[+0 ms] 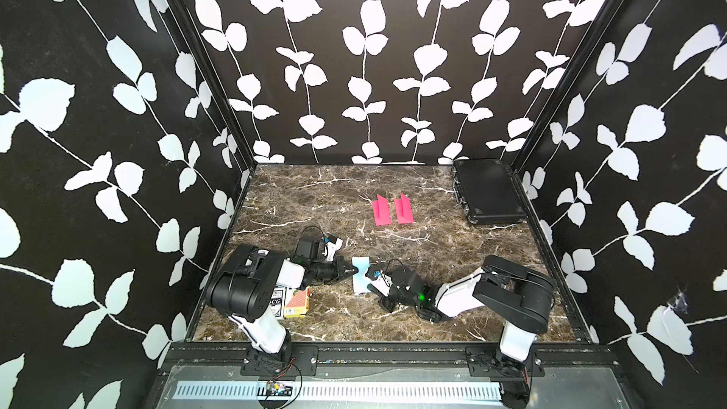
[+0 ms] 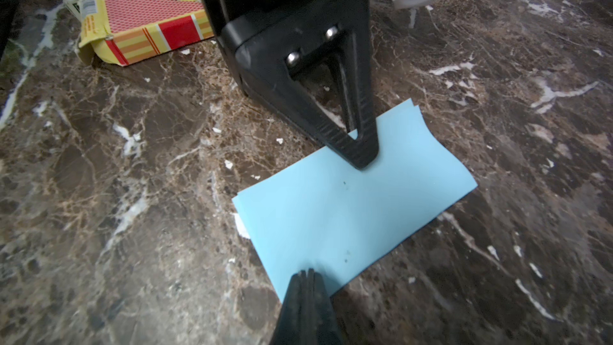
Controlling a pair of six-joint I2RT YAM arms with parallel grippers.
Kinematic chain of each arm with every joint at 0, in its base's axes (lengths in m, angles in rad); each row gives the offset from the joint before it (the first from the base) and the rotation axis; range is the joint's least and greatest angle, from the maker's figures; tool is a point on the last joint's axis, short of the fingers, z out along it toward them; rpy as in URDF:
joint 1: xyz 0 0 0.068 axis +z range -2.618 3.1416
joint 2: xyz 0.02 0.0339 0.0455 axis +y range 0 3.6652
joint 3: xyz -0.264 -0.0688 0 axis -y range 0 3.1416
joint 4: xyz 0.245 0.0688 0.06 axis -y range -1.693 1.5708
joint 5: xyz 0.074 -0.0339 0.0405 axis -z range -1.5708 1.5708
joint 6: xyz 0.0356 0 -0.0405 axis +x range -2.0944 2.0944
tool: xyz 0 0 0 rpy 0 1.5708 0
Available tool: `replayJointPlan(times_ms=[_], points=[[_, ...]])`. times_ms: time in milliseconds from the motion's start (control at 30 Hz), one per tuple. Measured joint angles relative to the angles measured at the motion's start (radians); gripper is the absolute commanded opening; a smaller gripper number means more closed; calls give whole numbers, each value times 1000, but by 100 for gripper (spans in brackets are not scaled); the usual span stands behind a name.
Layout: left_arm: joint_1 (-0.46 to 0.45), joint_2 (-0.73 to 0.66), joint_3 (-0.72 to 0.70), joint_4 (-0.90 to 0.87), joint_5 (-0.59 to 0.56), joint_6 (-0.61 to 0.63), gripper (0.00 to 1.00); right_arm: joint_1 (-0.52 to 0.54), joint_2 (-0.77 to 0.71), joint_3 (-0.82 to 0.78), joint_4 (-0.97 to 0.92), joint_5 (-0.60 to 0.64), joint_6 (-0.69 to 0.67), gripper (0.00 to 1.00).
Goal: Fold the square paper along the opposite sides
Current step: Smooth out the paper at the center of the board.
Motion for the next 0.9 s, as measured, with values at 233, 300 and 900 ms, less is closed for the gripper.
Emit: replayJointPlan(times_ms=[233, 300, 900], points=[[1, 2, 1, 1, 3, -2, 0, 16, -12, -12, -5, 28, 8, 2], [1, 2, 1, 1, 3, -2, 0, 21, -15, -16, -5, 37, 11, 2], [21, 8, 9, 34, -34, -4, 0, -65, -214, -62, -115, 13, 25, 1]])
